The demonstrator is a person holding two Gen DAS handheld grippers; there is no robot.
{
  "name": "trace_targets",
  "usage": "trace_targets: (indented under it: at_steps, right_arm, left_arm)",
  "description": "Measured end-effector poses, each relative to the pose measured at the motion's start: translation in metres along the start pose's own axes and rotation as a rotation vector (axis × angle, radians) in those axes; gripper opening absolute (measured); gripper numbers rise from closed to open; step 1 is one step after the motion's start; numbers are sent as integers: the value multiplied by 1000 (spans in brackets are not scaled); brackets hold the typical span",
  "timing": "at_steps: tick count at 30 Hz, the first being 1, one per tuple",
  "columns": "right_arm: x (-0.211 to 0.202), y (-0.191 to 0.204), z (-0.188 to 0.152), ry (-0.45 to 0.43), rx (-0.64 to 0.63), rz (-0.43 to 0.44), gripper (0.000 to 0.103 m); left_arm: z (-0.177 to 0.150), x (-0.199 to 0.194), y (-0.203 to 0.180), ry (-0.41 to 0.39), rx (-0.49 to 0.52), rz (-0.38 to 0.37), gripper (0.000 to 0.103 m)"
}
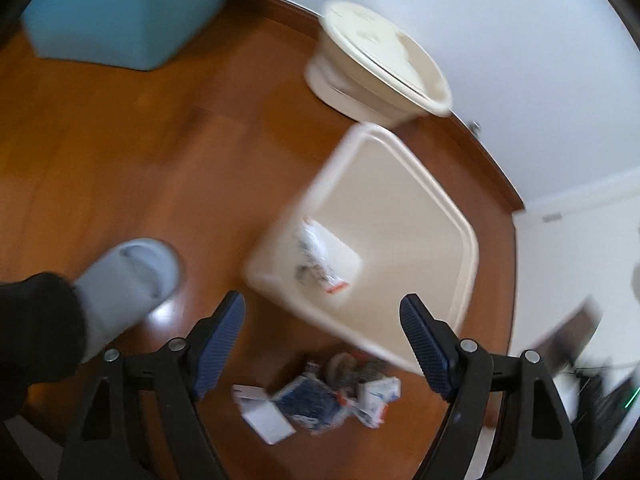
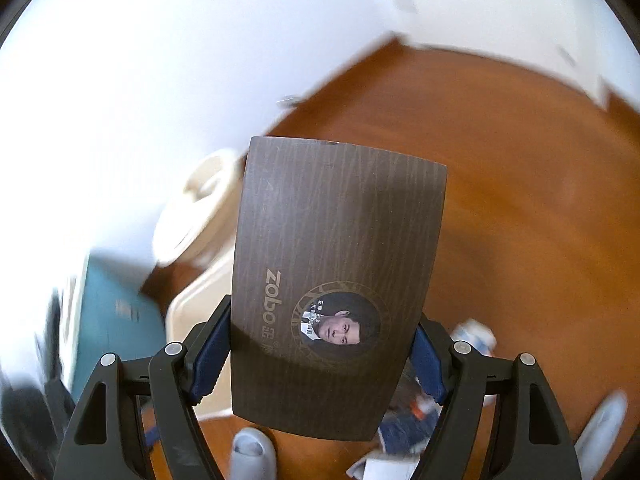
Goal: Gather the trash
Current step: 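Carry the brown box into the wastebasket with the right gripper while the left drops a wrapper there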
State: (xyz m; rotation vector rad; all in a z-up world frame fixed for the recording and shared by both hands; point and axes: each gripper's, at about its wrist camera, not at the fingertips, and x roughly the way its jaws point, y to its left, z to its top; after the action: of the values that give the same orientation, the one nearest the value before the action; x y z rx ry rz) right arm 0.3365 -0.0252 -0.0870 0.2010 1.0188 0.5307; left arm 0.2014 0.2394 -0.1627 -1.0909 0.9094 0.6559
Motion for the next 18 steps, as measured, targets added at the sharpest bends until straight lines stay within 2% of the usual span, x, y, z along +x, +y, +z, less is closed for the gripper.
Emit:
trace_targets:
  at_steps: [2, 5, 7, 9, 11, 15, 18]
  right_arm:
    - [32, 52, 13, 74, -116, 13, 80]
    - [104, 111, 7, 270, -238, -27, 80]
    - [150, 127, -13, 418, -309, -96, 80]
    - [188, 132, -33, 510, -366, -181, 80]
    - [215, 126, -49, 583, -367, -237, 80]
    - [239, 114, -63, 633, -363, -315, 82]
    - [239, 107, -65, 637, -371, -325, 83]
  left_arm:
    - [4, 0, 12, 15, -36, 7, 79]
    - [20, 3, 31, 39, -82, 1, 79]
    - [29, 2, 36, 28, -120, 5, 79]
    - [22, -16, 55, 24, -142, 3, 79]
    - [20, -11, 61, 29, -151, 0, 79]
    - [23, 0, 66, 41, -153, 4, 79]
    - [20, 6, 65, 54, -146, 10, 79]
